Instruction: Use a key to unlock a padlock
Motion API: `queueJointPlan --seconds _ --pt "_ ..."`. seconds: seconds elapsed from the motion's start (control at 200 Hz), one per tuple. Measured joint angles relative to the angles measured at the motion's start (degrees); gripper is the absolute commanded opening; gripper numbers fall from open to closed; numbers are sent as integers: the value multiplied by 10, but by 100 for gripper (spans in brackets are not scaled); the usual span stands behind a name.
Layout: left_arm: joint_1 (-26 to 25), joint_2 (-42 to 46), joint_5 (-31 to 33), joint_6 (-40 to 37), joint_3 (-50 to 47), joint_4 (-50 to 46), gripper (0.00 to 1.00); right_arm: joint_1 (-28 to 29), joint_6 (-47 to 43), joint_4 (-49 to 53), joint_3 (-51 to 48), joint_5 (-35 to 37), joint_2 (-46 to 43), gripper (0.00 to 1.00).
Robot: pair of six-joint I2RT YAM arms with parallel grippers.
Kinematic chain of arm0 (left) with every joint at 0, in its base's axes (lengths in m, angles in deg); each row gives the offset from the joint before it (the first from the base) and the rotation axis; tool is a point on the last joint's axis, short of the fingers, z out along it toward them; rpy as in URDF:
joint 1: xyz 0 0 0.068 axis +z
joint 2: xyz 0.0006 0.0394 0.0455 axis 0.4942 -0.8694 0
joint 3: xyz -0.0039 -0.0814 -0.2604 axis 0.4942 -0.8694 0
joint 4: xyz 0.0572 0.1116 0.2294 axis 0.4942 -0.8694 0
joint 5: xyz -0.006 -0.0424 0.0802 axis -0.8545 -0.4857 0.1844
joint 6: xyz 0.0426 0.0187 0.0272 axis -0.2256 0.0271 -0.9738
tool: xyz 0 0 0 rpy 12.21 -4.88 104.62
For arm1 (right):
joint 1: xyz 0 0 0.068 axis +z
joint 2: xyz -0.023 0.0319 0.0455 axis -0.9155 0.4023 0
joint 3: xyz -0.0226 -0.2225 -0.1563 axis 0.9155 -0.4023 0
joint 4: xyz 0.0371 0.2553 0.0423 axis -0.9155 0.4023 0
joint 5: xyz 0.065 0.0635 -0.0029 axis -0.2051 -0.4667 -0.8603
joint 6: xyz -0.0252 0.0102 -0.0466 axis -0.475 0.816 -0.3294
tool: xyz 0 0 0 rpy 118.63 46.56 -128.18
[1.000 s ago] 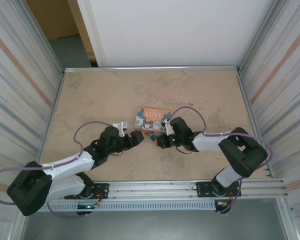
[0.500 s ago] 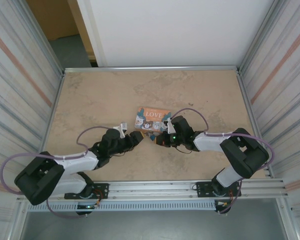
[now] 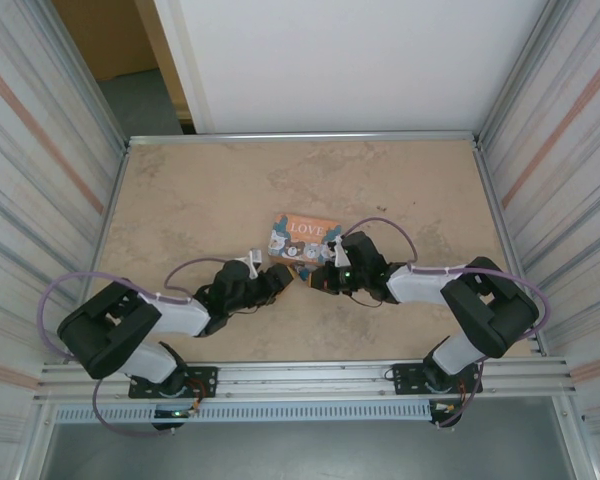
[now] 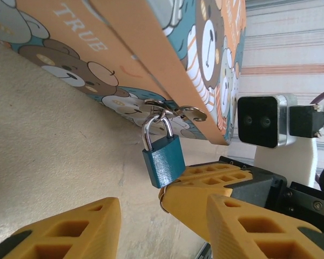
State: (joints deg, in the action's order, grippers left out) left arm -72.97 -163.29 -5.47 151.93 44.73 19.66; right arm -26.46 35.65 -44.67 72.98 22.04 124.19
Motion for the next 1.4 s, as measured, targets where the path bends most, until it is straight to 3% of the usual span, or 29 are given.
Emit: queueJointPlan --seconds 0.686,0.937,1.403 --pt "-12 -169 19 92 0 198 39 14 28 -6 10 22 8 0" --pt "-14 -182 35 112 0 237 38 15 36 -15 14 14 13 0" --pt "-18 -188 56 131 9 263 15 14 65 -38 13 7 13 0"
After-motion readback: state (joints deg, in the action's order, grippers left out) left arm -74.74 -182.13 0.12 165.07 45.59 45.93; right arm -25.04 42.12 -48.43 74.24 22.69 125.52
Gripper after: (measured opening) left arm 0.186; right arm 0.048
